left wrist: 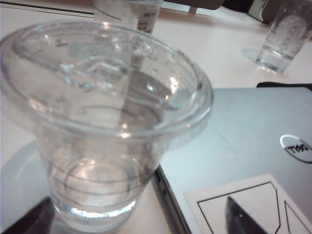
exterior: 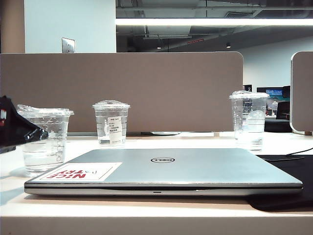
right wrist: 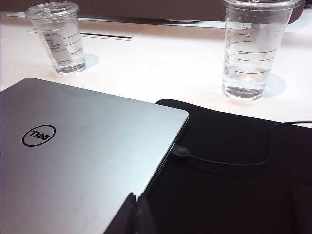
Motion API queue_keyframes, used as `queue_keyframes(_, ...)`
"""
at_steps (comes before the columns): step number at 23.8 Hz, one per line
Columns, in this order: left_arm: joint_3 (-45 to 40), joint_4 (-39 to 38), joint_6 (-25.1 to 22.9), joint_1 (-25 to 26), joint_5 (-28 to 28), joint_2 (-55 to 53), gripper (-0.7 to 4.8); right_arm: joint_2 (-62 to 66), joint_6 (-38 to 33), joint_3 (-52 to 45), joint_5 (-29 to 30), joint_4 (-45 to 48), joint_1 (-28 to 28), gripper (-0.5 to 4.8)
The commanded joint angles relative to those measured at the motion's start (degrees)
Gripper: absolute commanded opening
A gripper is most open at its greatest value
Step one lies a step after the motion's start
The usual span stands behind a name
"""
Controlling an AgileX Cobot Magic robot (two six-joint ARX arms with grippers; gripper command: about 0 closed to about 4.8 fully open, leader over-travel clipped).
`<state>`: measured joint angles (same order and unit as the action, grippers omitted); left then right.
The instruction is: Pick up the coffee cup on the middle and place it on the left side of the laptop.
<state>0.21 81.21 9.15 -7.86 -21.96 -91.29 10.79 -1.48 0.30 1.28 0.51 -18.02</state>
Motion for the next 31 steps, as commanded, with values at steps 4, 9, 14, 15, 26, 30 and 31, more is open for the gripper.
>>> queue_keyframes(4, 0.09, -2.43, 2.25, 0.04, -4.61, 3.48, 1.57, -0.09, 0.0, -0.22, -0.07, 0.96, -0.04, -0.05)
queue_keyframes(9, 0.09, -7.78, 3.08, 0.04, -8.04, 5.49, -0.05, -0.76, 0.02, -0.22, -0.07, 1.01, -0.04, -0.05)
queue_keyframes(14, 0.09, -7.93, 6.88, 0.04, -8.94, 9.55, -0.05, -0.79, 0.02, -0.22, -0.07, 0.98, 0.17, -0.05)
queue_keyframes(15, 0.11, -8.0, 8.07, 0.04, -8.92, 12.41, -0.05, -1.16, 0.02, -0.22, -0.07, 0.94, 0.17, -0.05)
queue_keyframes(26, 0.2, -30.58, 7.1, 0.04, 0.44, 40.68, -0.05, -6.23, 0.0, -0.22, -0.04, 0.92, 0.87, -0.05)
queue_keyframes(30, 0.2, -41.27, 4.42, 0.04, 4.52, 51.49, -0.05, -7.58, 0.02, -0.22, -0.04, 0.83, 3.93, -0.05)
queue_keyframes(31, 0.2, -44.09, 3.93, 0.04, 5.57, 53.88, -0.05, -7.96, 0.02, -0.22, -0.04, 0.83, 4.81, -0.05)
